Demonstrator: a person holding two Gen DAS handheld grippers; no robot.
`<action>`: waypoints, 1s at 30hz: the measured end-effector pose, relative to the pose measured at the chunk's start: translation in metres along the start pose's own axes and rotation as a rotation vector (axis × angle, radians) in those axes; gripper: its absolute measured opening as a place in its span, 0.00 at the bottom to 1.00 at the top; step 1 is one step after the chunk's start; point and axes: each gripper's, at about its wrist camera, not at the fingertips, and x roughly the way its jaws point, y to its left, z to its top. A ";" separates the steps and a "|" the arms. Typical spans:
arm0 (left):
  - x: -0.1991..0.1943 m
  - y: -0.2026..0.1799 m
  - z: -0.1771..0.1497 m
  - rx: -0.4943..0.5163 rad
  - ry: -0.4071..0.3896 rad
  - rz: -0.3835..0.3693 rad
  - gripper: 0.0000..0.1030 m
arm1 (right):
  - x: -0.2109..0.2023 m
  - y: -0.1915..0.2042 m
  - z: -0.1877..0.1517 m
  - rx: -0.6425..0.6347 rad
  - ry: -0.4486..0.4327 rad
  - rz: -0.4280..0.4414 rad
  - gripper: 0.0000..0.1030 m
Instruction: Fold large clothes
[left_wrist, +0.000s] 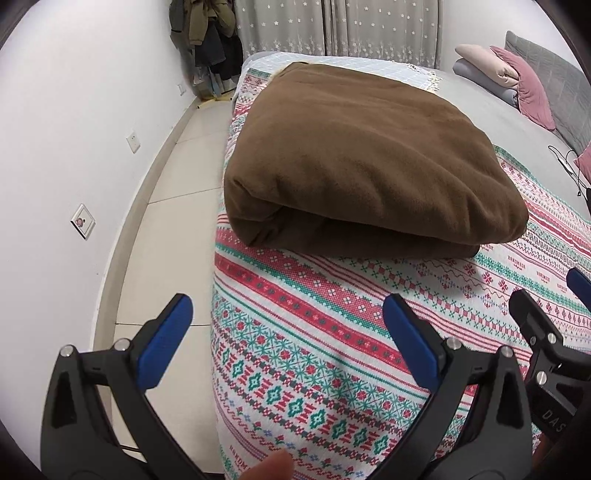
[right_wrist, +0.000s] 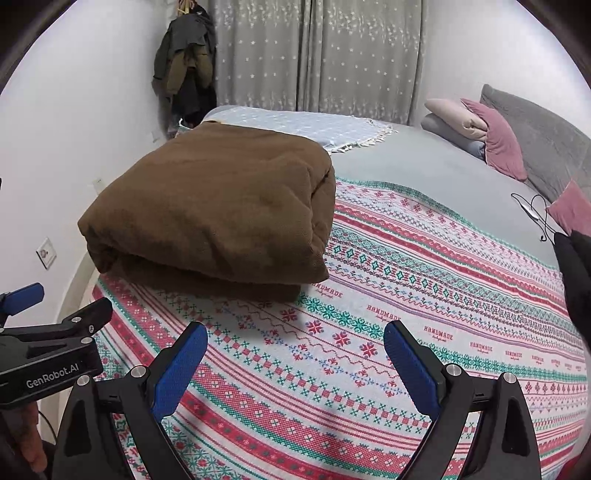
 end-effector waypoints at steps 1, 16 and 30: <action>0.000 0.000 0.000 0.000 -0.001 0.001 0.99 | 0.000 0.000 0.000 -0.001 0.000 -0.001 0.94; -0.004 -0.001 0.003 0.010 -0.010 -0.005 0.99 | -0.001 -0.006 -0.001 0.013 -0.010 0.002 0.94; -0.005 -0.004 0.002 0.011 -0.015 -0.005 0.99 | -0.002 -0.005 0.000 0.016 -0.012 0.000 0.94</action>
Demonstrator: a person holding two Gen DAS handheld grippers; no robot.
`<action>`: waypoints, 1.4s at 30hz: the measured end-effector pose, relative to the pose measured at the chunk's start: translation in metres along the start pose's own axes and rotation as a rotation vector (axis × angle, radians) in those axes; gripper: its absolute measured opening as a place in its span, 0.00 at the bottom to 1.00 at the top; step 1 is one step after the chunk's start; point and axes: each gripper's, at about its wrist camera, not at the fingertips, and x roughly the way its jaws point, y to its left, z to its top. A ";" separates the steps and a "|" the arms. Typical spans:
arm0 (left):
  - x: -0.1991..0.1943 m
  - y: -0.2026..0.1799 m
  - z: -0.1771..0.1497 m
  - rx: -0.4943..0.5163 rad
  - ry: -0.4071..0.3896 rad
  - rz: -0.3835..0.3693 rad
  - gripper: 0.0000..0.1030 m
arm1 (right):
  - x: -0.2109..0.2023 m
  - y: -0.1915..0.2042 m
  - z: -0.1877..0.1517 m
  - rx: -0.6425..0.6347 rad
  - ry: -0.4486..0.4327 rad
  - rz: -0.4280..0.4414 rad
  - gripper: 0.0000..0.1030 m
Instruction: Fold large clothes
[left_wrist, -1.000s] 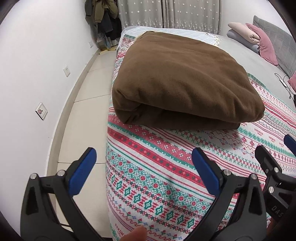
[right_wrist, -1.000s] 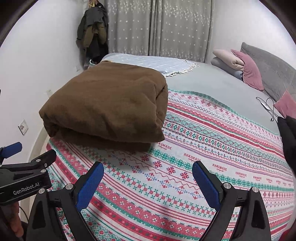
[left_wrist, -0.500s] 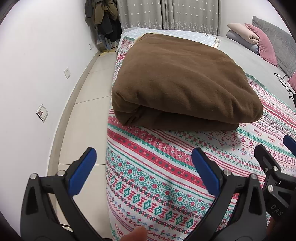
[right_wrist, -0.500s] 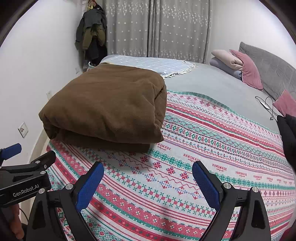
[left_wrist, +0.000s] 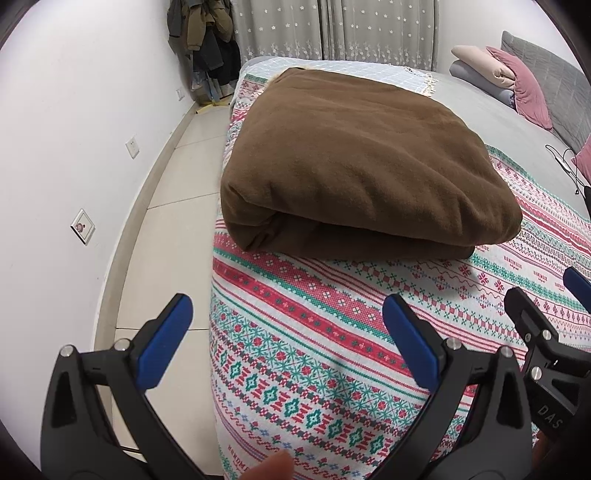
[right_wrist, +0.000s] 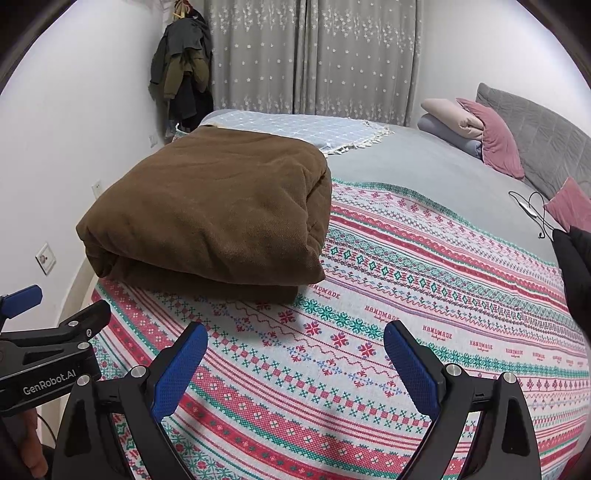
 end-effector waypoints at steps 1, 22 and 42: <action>0.000 0.000 0.000 -0.001 0.000 0.000 0.99 | 0.000 0.000 0.000 0.000 0.000 0.000 0.94; -0.002 0.000 -0.002 -0.007 -0.006 -0.001 0.99 | 0.000 -0.001 0.000 0.000 -0.002 0.000 0.94; -0.003 -0.001 -0.003 -0.007 -0.006 0.001 0.99 | 0.000 -0.001 0.000 -0.002 0.001 0.001 0.94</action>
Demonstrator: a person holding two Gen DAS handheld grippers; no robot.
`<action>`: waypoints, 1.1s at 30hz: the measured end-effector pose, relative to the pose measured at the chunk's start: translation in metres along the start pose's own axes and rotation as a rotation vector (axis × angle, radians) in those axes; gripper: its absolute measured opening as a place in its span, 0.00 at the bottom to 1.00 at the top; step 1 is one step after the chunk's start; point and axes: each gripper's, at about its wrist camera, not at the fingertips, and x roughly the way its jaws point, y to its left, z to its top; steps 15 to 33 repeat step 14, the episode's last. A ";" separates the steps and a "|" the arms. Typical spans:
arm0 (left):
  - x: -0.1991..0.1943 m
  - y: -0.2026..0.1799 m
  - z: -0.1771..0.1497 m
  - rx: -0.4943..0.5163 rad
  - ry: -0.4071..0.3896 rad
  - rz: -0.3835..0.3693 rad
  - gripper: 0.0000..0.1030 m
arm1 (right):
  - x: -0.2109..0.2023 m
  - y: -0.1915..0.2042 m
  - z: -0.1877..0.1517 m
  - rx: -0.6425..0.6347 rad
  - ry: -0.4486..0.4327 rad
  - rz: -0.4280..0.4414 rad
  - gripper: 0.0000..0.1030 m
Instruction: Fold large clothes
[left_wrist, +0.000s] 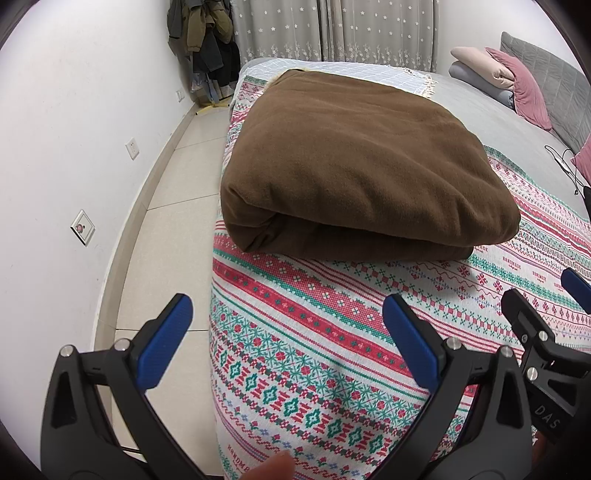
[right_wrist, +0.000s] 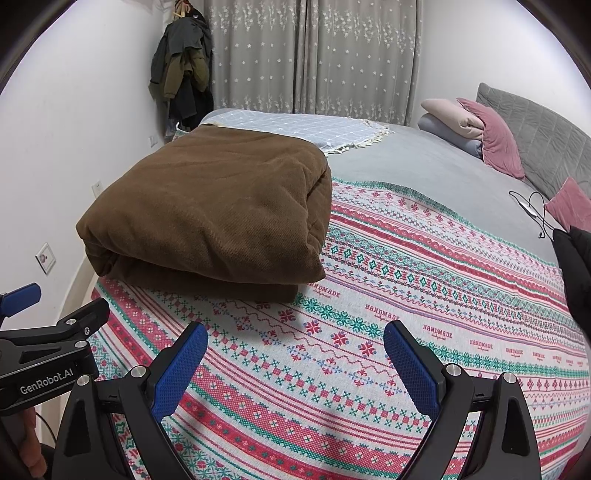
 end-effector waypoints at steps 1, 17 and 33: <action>0.000 0.000 0.000 0.000 0.000 0.000 0.99 | 0.000 0.000 0.000 0.000 0.000 0.000 0.94; 0.002 -0.001 0.000 0.001 0.009 -0.011 0.99 | 0.002 -0.001 -0.002 0.000 0.006 0.011 0.94; 0.002 -0.001 0.000 0.001 0.009 -0.011 0.99 | 0.002 -0.001 -0.002 0.000 0.006 0.011 0.94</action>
